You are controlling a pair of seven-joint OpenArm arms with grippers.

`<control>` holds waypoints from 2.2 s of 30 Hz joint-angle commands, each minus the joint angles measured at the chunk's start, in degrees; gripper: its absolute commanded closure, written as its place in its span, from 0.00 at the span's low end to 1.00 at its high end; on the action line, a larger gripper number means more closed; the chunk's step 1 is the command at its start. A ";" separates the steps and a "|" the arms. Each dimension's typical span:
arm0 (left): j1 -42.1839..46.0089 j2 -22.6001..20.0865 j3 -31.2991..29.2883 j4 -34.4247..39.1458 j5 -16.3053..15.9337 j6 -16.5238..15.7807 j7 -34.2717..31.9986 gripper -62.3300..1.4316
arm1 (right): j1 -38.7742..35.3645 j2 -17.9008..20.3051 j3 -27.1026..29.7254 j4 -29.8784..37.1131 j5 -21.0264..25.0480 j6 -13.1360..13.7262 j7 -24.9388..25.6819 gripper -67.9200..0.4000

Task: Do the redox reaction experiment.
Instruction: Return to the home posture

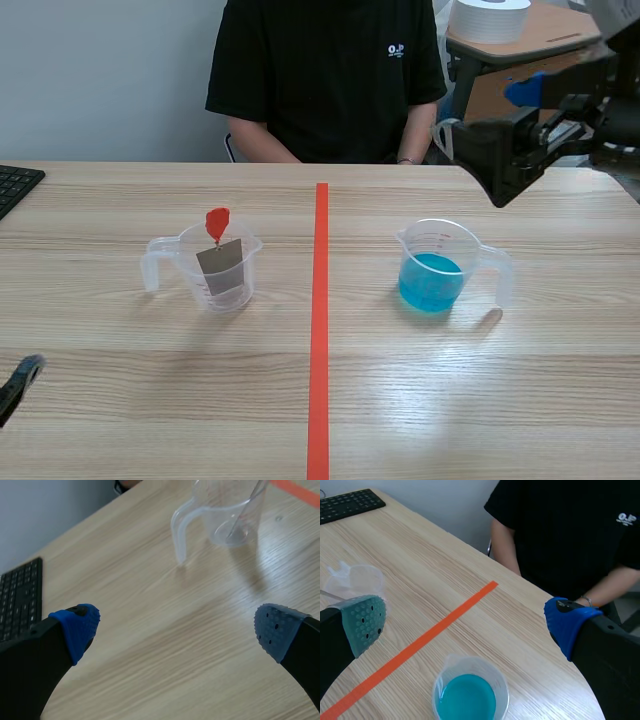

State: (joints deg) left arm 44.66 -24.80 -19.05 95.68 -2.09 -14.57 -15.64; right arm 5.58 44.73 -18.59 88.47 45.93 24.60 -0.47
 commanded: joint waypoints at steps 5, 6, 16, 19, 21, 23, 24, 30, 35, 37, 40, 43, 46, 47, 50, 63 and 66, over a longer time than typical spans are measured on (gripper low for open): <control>-1.95 0.11 0.33 4.96 -0.28 -4.13 -0.81 0.00 | -8.35 -0.50 8.35 2.91 -2.27 -0.22 3.45 0.00; -2.43 0.00 0.35 5.70 -0.17 -4.61 -0.79 0.00 | -10.12 -1.07 9.86 3.52 -3.45 -0.22 3.63 0.00; -8.33 -2.45 5.27 10.34 -0.20 -5.53 4.20 0.00 | -28.33 -8.00 21.99 15.54 -12.22 -0.35 5.57 0.00; -9.84 -2.40 6.56 10.51 -0.22 -5.53 5.25 0.00 | -33.27 -8.66 23.30 20.59 -14.19 -1.79 5.51 0.00; -10.43 -2.38 6.84 10.84 -0.24 -5.55 5.25 0.00 | -36.52 -9.07 24.17 23.50 -14.88 -2.82 5.53 0.00; -10.58 -2.38 6.84 11.56 -1.51 -5.60 5.03 0.00 | -39.50 -9.20 25.14 25.75 -15.15 -2.84 5.53 0.00; -10.58 -2.38 6.84 12.00 -2.03 -5.60 4.98 0.00 | -40.81 -9.20 25.49 26.67 -15.15 -2.97 5.53 0.00; -10.56 -4.33 8.92 13.00 -2.84 -5.73 4.76 0.00 | -44.50 -9.18 26.10 28.74 -15.80 -4.52 4.90 0.00; -10.51 -8.11 12.76 13.00 -4.24 -5.16 4.79 0.00 | -44.46 -9.18 26.10 28.74 -15.80 -5.14 4.66 0.00; -10.49 -8.46 13.38 13.00 -4.79 -4.00 4.79 0.00 | -44.44 -9.18 26.10 28.74 -15.80 -5.14 4.68 0.00; -10.49 -8.46 13.49 13.00 -4.79 -3.96 4.76 0.00 | -44.30 -9.18 26.08 28.74 -15.80 -5.14 4.66 0.00; -10.38 -8.74 13.66 13.00 -5.35 -3.50 4.72 0.00 | -44.30 -9.18 26.08 28.74 -15.78 -5.14 4.66 0.00; -10.19 -9.73 14.21 13.00 -6.86 -2.54 4.81 0.00 | -44.30 -9.18 26.08 28.74 -15.76 -5.14 4.79 0.00; -10.08 -9.70 14.21 13.00 -6.95 -2.32 5.03 0.00 | -44.30 -9.18 26.08 28.74 -15.76 -5.14 4.85 0.00; -10.08 -9.66 14.21 12.98 -6.93 -1.95 5.22 0.00 | -44.30 -9.14 26.08 28.74 -15.76 -5.14 4.87 0.00; -10.08 -9.33 14.21 12.98 -6.91 -1.44 5.18 0.00 | -44.35 -6.16 26.01 28.76 -15.65 -5.68 6.16 0.00; -10.08 -9.35 14.21 12.98 -6.88 -1.44 5.18 0.00 | -44.33 -4.44 26.01 28.76 -15.52 -5.81 7.37 0.00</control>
State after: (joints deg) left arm 34.44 -34.57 -4.99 107.83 -8.60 -16.34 -9.63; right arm -39.55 39.40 6.92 117.27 29.82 19.05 5.72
